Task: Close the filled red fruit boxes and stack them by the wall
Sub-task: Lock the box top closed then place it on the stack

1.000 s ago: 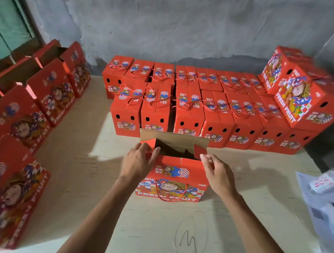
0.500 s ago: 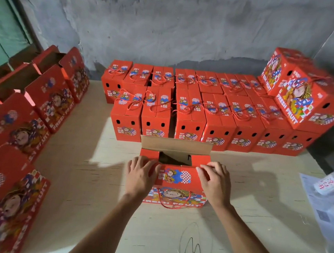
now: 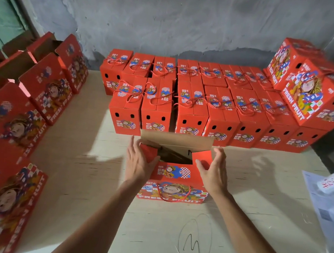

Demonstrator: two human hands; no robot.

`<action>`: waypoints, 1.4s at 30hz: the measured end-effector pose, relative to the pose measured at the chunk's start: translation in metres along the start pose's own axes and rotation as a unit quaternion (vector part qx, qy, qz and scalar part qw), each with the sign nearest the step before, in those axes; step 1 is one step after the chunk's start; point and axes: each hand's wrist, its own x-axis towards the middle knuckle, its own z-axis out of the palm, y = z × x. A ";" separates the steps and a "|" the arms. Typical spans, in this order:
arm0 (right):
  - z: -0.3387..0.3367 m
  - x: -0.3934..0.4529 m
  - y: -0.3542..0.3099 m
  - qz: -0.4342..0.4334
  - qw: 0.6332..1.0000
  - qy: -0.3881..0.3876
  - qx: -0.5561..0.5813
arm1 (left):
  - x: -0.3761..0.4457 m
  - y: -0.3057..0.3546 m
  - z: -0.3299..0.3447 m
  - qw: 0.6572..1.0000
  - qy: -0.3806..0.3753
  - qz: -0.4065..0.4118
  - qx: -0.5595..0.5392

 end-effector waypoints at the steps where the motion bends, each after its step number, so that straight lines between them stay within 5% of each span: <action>1: -0.002 0.001 -0.001 0.025 0.998 -0.028 0.048 | 0.002 0.000 -0.001 0.998 -0.011 -0.035 -0.044; 6: -0.003 0.006 0.000 0.100 0.981 -0.154 0.063 | 0.009 -0.001 -0.006 0.984 -0.088 -0.132 -0.079; 11: 0.008 0.027 -0.025 0.175 0.970 -0.149 -0.078 | 0.024 0.020 -0.005 0.965 -0.135 -0.219 0.045; 16: 0.026 0.034 -0.049 0.269 0.944 -0.142 -0.127 | 0.027 0.041 0.007 0.949 -0.089 -0.240 0.182; 28: 0.025 0.028 -0.032 0.191 0.977 -0.073 -0.066 | 0.013 0.026 0.026 0.980 0.020 -0.102 0.169; 37: 0.017 0.017 -0.034 0.101 0.992 0.046 0.053 | 0.005 0.018 0.006 0.985 0.088 0.028 -0.147; 42: 0.004 0.012 -0.029 0.112 0.978 0.019 0.176 | -0.002 0.014 -0.005 0.990 0.037 -0.002 -0.137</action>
